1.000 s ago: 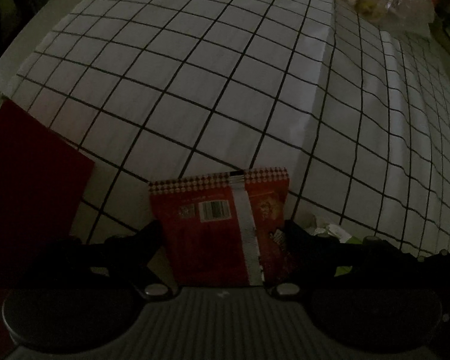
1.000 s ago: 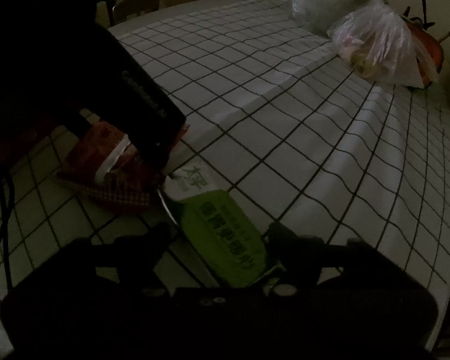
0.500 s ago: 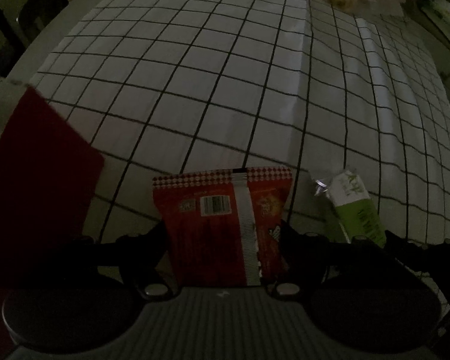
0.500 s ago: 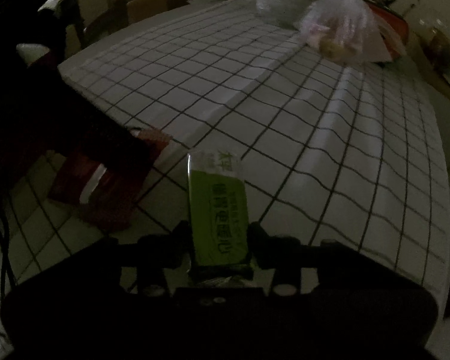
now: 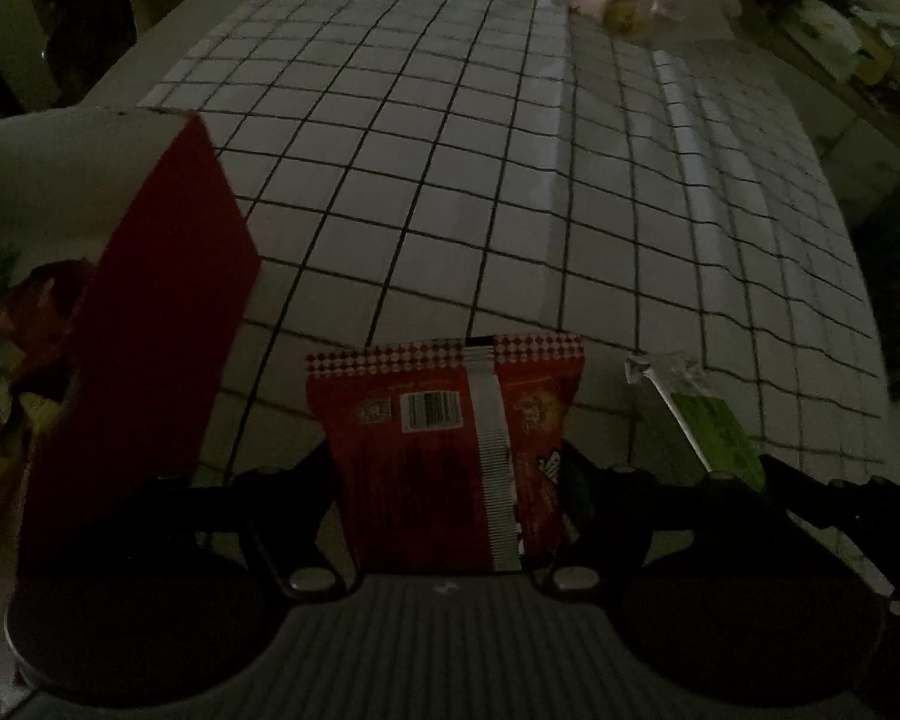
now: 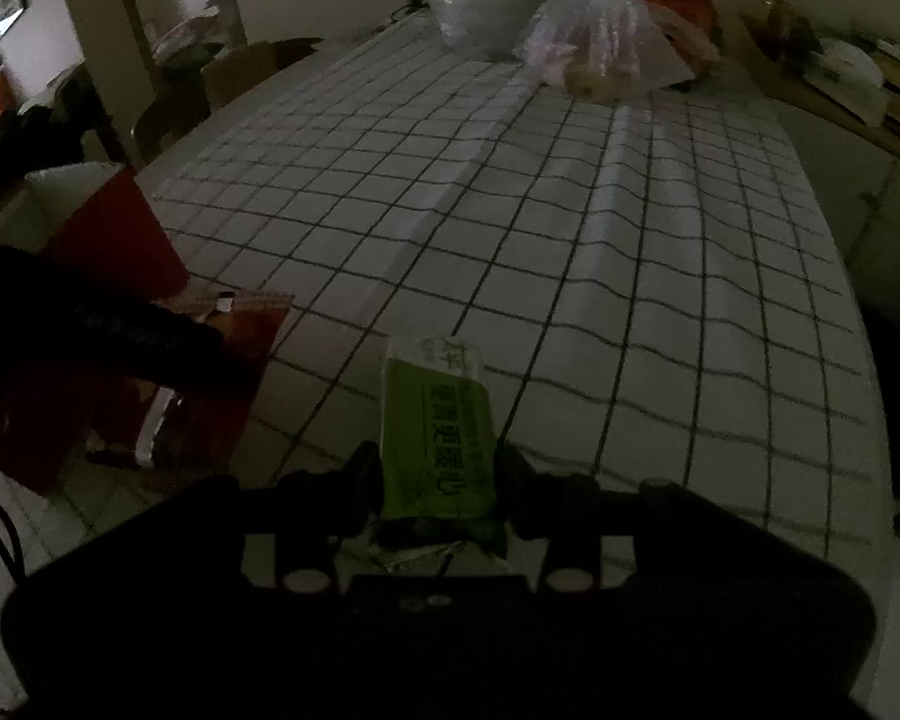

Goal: Organize snacks
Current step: 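Carry the red packet and green packet over the box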

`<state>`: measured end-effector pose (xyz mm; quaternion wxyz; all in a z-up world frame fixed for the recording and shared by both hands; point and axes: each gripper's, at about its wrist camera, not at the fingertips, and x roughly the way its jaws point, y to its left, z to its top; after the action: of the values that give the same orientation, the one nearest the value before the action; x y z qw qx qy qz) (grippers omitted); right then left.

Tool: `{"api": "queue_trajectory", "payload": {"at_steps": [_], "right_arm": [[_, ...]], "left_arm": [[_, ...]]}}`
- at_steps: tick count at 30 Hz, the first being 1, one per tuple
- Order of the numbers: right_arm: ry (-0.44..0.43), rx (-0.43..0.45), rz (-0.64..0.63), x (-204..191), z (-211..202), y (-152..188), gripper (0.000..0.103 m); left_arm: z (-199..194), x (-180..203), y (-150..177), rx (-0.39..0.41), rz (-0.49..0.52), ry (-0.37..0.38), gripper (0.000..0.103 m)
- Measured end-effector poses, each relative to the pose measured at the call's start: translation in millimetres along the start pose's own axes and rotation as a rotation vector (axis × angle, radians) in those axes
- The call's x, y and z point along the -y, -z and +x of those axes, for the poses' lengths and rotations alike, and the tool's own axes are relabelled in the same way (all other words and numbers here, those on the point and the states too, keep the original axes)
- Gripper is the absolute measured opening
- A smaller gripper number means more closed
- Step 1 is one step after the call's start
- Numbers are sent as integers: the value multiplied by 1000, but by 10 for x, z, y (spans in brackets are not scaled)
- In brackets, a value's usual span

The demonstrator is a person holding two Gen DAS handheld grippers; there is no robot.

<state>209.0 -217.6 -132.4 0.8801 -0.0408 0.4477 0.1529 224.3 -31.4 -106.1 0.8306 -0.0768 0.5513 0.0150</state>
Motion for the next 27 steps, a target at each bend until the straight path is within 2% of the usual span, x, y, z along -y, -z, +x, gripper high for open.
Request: {"api": "queue_trajectory", "payload": {"at_steps": [8, 17, 27], "right_arm": [[14, 36, 63, -192, -418, 135, 40], [6, 93, 102, -613, -939, 206, 40], [0, 136, 112, -1161, -1117, 120, 41]], "left_arm": [[-429, -152, 239, 56, 27, 69, 73], [-951, -457, 419, 102, 46, 115, 73], [-1386, -985, 488, 162, 65, 123, 74]]}}
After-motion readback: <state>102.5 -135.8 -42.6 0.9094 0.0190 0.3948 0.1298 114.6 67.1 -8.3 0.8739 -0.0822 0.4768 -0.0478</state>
